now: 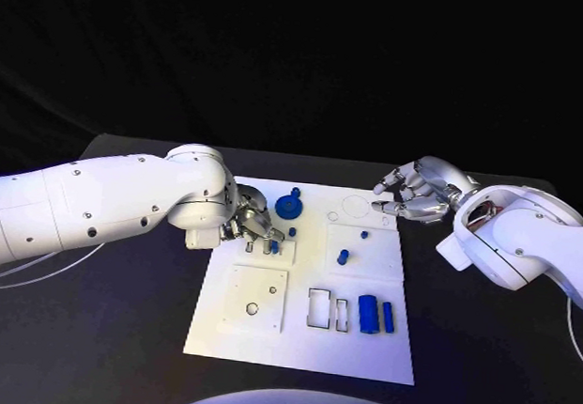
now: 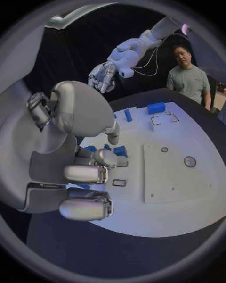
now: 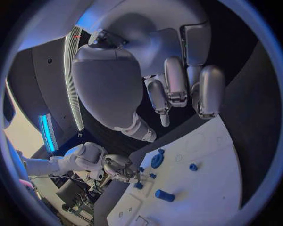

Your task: Assemble the parts on the task board

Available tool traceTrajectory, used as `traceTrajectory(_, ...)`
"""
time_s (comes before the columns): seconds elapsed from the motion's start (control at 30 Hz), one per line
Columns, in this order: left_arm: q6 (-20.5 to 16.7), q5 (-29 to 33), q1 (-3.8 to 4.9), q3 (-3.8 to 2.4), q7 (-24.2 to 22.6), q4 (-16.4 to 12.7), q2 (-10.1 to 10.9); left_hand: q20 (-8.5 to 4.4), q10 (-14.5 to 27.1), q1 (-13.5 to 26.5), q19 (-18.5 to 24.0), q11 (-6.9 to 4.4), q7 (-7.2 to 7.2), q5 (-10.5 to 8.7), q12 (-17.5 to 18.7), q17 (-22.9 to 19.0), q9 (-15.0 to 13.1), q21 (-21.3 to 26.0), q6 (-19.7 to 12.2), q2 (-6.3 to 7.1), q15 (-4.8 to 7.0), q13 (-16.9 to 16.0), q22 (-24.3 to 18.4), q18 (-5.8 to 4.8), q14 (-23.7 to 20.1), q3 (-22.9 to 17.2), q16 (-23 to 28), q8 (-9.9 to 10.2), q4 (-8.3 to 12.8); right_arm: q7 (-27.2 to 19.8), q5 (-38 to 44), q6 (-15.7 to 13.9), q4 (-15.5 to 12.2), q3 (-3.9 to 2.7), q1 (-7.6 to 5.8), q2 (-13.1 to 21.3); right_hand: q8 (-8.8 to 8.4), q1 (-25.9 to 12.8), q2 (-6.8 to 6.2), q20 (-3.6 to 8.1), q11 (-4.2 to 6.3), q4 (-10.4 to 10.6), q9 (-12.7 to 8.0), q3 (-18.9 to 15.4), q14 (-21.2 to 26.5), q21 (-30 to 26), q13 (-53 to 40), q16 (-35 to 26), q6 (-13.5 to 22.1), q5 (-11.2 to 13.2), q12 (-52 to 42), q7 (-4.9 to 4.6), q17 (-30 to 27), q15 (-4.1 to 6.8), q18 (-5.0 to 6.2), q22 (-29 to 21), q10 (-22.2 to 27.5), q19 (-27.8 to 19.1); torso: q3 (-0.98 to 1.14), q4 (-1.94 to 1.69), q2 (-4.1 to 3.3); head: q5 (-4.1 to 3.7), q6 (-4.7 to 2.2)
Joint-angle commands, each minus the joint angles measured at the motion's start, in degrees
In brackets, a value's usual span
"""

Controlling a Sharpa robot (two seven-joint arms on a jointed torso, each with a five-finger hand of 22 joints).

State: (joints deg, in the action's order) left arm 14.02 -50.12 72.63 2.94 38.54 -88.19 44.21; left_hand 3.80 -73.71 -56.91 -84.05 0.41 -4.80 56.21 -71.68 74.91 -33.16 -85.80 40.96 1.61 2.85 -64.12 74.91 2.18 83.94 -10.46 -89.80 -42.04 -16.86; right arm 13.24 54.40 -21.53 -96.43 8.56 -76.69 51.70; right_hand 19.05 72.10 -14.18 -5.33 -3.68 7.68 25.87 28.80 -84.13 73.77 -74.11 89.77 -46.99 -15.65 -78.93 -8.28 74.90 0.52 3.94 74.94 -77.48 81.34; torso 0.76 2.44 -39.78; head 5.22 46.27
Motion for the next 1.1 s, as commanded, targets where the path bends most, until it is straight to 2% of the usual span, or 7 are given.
traceTrajectory(0.03, 1.5, 0.3, 0.06, -0.01, 0.2, 0.1, -0.3, -0.36, -0.2, 0.0, -2.1, -0.24, 0.2, -0.38, -0.4, 15.1, -0.1, 0.2, -0.2, 0.67, 0.14, 0.1, 10.8, -0.77, 6.1, -1.8, -0.2, -0.5, 0.1, 0.1, 0.8, 1.0, -0.1, 0.0, 0.04, 0.0, 0.39, 0.0, -0.29, -0.05, 0.26, 0.1, 0.0, 0.4, -5.9, -0.3, 0.0, 0.2, 0.1, -0.2, -0.2, 0.13, 15.1, 0.14, 0.46, 0.0, -0.2, -0.2, 0.0, -0.02, 0.01, -0.1, 0.1)
traceTrajectory(0.43, 2.3, -0.3, 0.06, -0.01, 0.4, 0.4, -0.6, -0.42, -0.2, 0.1, -2.1, -0.27, 0.24, -1.68, -0.4, 15.1, -0.3, 0.3, -0.3, 1.43, 0.22, 0.1, 10.8, -0.75, 6.1, -4.6, -0.2, -1.4, 0.1, 0.2, 0.8, 1.1, -0.3, 0.0, 0.04, 0.0, 0.52, -0.2, -0.23, -0.04, 0.27, 0.2, 0.1, 0.4, -5.9, -0.3, 0.0, 0.2, 0.0, -0.3, -0.3, 0.15, 15.1, 0.14, 0.45, 0.1, -0.2, -0.2, -0.04, -0.01, 0.01, -0.18, 0.37)
traceTrajectory(0.63, 2.5, -0.1, 0.06, 0.04, 0.4, 0.6, -0.8, -0.41, -0.3, 0.8, -2.1, -0.22, 0.2, -3.2, -0.4, 15.1, -0.4, 0.4, -0.4, 1.82, 0.19, 0.1, 10.9, -0.75, 6.1, -5.5, -0.2, -1.8, 0.1, 0.2, 0.9, 1.2, -0.3, 0.0, 0.05, 0.0, 0.56, -0.2, -0.2, -0.04, 0.28, 0.3, 0.1, 0.5, -5.9, -0.3, 0.0, 0.2, -0.1, -0.3, -0.2, 0.16, 15.1, 0.14, 0.45, 0.1, -0.1, -0.2, -0.03, -0.01, -0.01, -0.27, 0.45)
traceTrajectory(0.83, 2.5, 0.0, 0.05, 0.07, 0.4, 0.7, -0.9, -0.38, -0.4, 2.0, -2.1, -0.19, 0.18, -5.58, -0.5, 15.1, -0.4, 0.4, -0.5, 2.22, 0.16, 0.1, 10.9, -0.75, 6.1, -6.4, -0.2, -2.2, 0.1, 0.2, 0.9, 1.2, -0.2, 0.01, 0.05, 0.0, 0.61, -0.2, -0.2, -0.04, 0.28, 0.3, 0.2, 0.5, -5.9, -0.4, 0.0, 0.2, -0.1, -0.4, -0.3, 0.16, 15.1, 0.15, 0.46, 0.0, -0.2, -0.2, -0.03, -0.08, 0.02, -0.24, 0.53)
traceTrajectory(1.1, 2.7, 0.1, 0.05, 0.08, 0.5, 0.7, -0.9, -0.37, -0.5, 3.3, -2.1, -0.18, 0.21, -9.72, -0.6, 15.1, -0.3, 0.5, -0.5, 2.64, 0.15, 0.0, 10.9, -0.74, 6.1, -7.2, -0.2, -2.7, 0.1, 0.2, 0.9, 1.2, -0.1, 0.01, 0.1, 0.0, 0.66, -0.3, -0.19, -0.03, 0.29, 0.4, 0.2, 0.5, -5.9, -0.3, 0.0, 0.2, -0.1, -0.4, -0.2, 0.18, 15.1, 0.15, 0.46, 0.1, -0.2, -0.2, 0.0, -0.06, -0.01, -0.22, 0.64)
